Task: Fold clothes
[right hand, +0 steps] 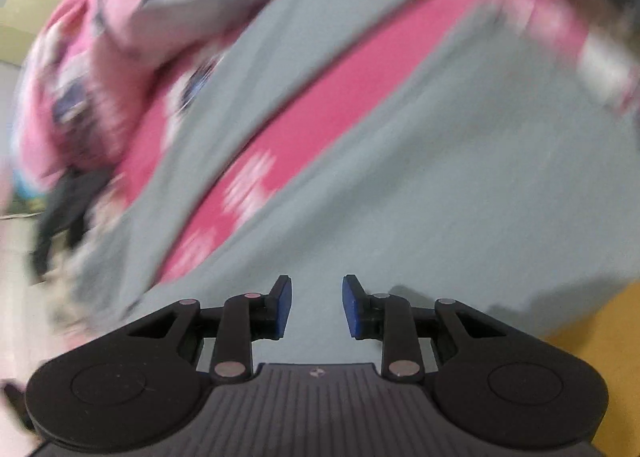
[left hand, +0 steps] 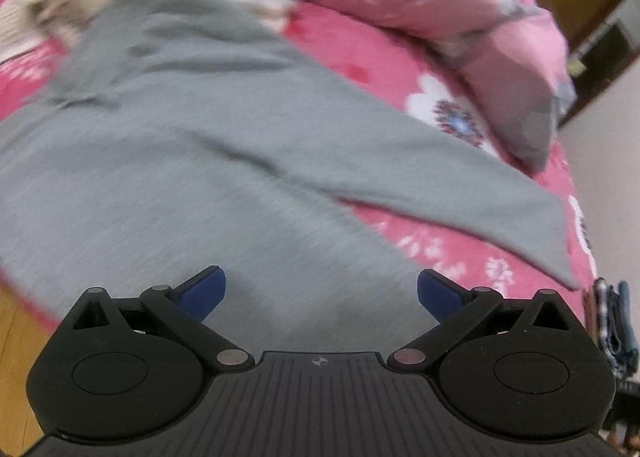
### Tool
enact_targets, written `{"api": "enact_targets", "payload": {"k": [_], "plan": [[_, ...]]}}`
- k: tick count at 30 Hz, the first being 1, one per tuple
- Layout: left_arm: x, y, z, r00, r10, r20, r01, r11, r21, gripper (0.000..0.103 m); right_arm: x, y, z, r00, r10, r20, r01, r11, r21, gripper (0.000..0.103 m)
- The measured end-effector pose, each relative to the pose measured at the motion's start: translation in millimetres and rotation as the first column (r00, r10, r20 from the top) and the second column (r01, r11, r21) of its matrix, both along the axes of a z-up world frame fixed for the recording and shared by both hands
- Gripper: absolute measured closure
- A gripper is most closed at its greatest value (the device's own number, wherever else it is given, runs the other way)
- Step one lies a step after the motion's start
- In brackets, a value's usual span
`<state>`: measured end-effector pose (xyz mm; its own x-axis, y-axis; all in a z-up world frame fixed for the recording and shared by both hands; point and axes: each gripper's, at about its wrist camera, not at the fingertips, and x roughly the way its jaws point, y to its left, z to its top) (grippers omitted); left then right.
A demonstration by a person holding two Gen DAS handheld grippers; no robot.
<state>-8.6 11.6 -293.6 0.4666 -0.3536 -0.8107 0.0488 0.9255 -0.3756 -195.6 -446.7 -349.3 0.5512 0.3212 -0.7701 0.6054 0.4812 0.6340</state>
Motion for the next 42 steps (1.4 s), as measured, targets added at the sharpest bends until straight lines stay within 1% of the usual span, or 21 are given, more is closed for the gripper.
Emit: {"api": "enact_targets", "payload": {"k": [2, 4, 5, 8, 9, 11, 13, 14, 16, 18, 19, 22, 23, 27, 30, 32, 33, 36, 39, 41, 42], "plan": [[-15, 15, -8, 0.999, 0.041, -0.034, -0.04, 0.999, 0.015, 0.0, -3, 22, -15, 1.0, 0.009, 0.019, -0.012, 0.99, 0.137, 0.072], [-25, 30, -18, 0.995, 0.068, -0.077, -0.067, 0.998, 0.018, 0.0, -8, 41, -35, 1.0, -0.009, 0.007, 0.007, 0.971, 0.239, 0.071], [-30, 37, -25, 0.992, 0.084, -0.1, -0.082, 0.996, 0.018, 0.0, -9, 48, -44, 1.0, -0.031, -0.006, 0.031, 0.961, 0.274, 0.071], [-39, 57, -43, 0.977, 0.137, -0.166, -0.135, 0.99, 0.027, 0.0, -13, 61, -68, 0.992, -0.119, -0.047, 0.128, 0.934, 0.333, 0.071], [-41, 63, -49, 0.97, 0.159, -0.183, -0.155, 0.987, 0.037, 0.0, -15, 64, -74, 0.987, -0.152, -0.054, 0.161, 0.925, 0.344, 0.071], [-47, 74, -54, 0.965, 0.178, -0.192, -0.174, 0.984, 0.04, 0.0, -18, 68, -79, 0.973, -0.224, -0.048, 0.226, 0.909, 0.349, 0.071], [-51, 84, -59, 0.963, 0.187, -0.196, -0.182, 0.982, 0.048, 0.0, -23, 77, -82, 0.963, -0.266, -0.053, 0.267, 0.894, 0.36, 0.072], [-53, 87, -60, 0.963, 0.187, -0.195, -0.18, 0.982, 0.056, 0.0, -24, 83, -85, 0.96, -0.272, -0.061, 0.275, 0.887, 0.371, 0.072], [-54, 92, -62, 0.962, 0.184, -0.2, -0.175, 0.983, 0.064, 0.0, -21, 96, -90, 0.964, -0.252, -0.084, 0.264, 0.877, 0.402, 0.071], [-53, 96, -64, 0.962, 0.181, -0.203, -0.171, 0.983, 0.066, 0.0, -19, 106, -92, 0.971, -0.22, -0.091, 0.238, 0.875, 0.421, 0.071], [-53, 97, -65, 0.962, 0.179, -0.205, -0.168, 0.983, 0.067, 0.0, -18, 110, -93, 0.971, -0.223, -0.09, 0.24, 0.872, 0.427, 0.071], [-52, 101, -68, 0.963, 0.169, -0.209, -0.159, 0.985, 0.063, 0.0, -15, 116, -95, 0.957, -0.275, -0.092, 0.288, 0.857, 0.428, 0.071], [-52, 102, -69, 0.964, 0.165, -0.21, -0.155, 0.986, 0.061, 0.0, -19, 118, -96, 0.949, -0.301, -0.095, 0.312, 0.846, 0.433, 0.071], [-51, 106, -73, 0.964, 0.158, -0.214, -0.151, 0.987, 0.049, 0.0, -25, 132, -103, 0.929, -0.354, -0.111, 0.363, 0.805, 0.469, 0.071], [-51, 112, -73, 0.964, 0.16, -0.211, -0.154, 0.987, 0.045, 0.0, -20, 141, -101, 0.929, -0.363, -0.079, 0.354, 0.801, 0.483, 0.071], [-50, 117, -72, 0.965, 0.163, -0.205, -0.158, 0.987, 0.039, 0.0, -19, 142, -101, 0.913, -0.402, -0.065, 0.381, 0.786, 0.487, 0.071], [-50, 120, -72, 0.966, 0.164, -0.202, -0.161, 0.986, 0.034, 0.0, -18, 144, -102, 0.911, -0.407, -0.068, 0.386, 0.781, 0.49, 0.071], [-48, 126, -71, 0.965, 0.175, -0.197, -0.173, 0.985, 0.026, 0.0, -10, 157, -107, 0.924, -0.369, -0.095, 0.364, 0.78, 0.509, 0.071], [-48, 132, -69, 0.961, 0.194, -0.196, -0.194, 0.981, 0.018, 0.0, -4, 170, -107, 0.937, -0.338, -0.086, 0.329, 0.777, 0.537, 0.071], [-47, 136, -68, 0.96, 0.2, -0.197, -0.201, 0.979, 0.012, 0.001, 1, 171, -103, 0.933, -0.353, -0.065, 0.333, 0.786, 0.52, 0.071], [-48, 138, -68, 0.96, 0.203, -0.193, -0.205, 0.979, 0.014, 0.002, 3, 171, -103, 0.929, -0.363, -0.067, 0.343, 0.784, 0.517, 0.071]]}}
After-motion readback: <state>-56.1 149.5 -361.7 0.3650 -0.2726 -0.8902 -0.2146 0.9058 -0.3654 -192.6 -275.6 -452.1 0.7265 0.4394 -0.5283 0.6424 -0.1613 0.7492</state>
